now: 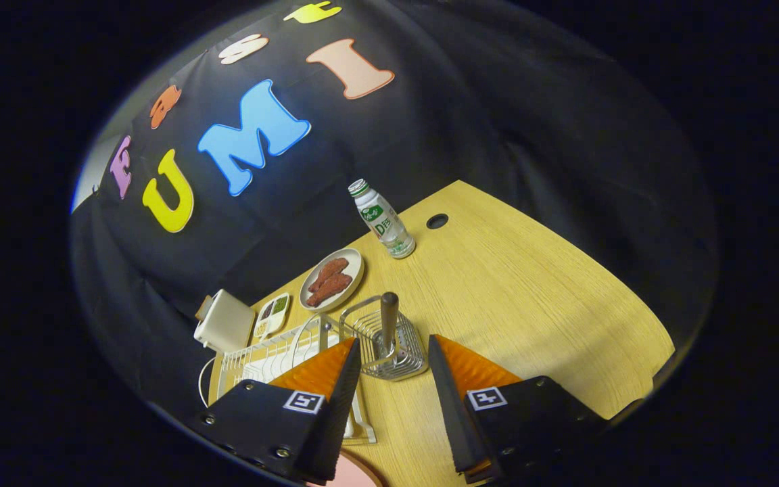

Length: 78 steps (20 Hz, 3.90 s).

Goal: Take the plate from the dish rack, then take the spoon from the basket and place it into the plate.

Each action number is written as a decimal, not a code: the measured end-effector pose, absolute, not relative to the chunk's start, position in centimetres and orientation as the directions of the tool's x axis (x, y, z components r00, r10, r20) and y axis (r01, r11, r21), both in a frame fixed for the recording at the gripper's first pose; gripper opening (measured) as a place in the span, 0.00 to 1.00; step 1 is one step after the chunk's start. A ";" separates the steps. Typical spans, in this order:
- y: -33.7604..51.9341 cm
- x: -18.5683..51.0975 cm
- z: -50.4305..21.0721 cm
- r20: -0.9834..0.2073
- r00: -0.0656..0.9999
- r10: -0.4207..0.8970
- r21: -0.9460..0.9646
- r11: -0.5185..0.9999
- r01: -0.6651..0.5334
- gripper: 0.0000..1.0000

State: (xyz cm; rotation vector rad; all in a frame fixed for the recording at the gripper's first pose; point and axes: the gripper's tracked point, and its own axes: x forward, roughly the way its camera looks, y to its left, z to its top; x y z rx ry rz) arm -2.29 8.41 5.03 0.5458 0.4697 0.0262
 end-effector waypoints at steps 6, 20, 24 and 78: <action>9.2 1.7 4.0 -0.407 0.905 0.123 0.540 0.832 0.129 0.59; 9.4 4.0 5.5 -0.394 0.910 0.132 0.538 0.836 0.112 0.09; 8.8 3.5 8.9 -0.351 0.927 0.129 0.495 0.866 0.068 0.09; 29.7 -19.8 4.1 -0.462 0.707 0.535 0.183 0.838 -0.515 0.19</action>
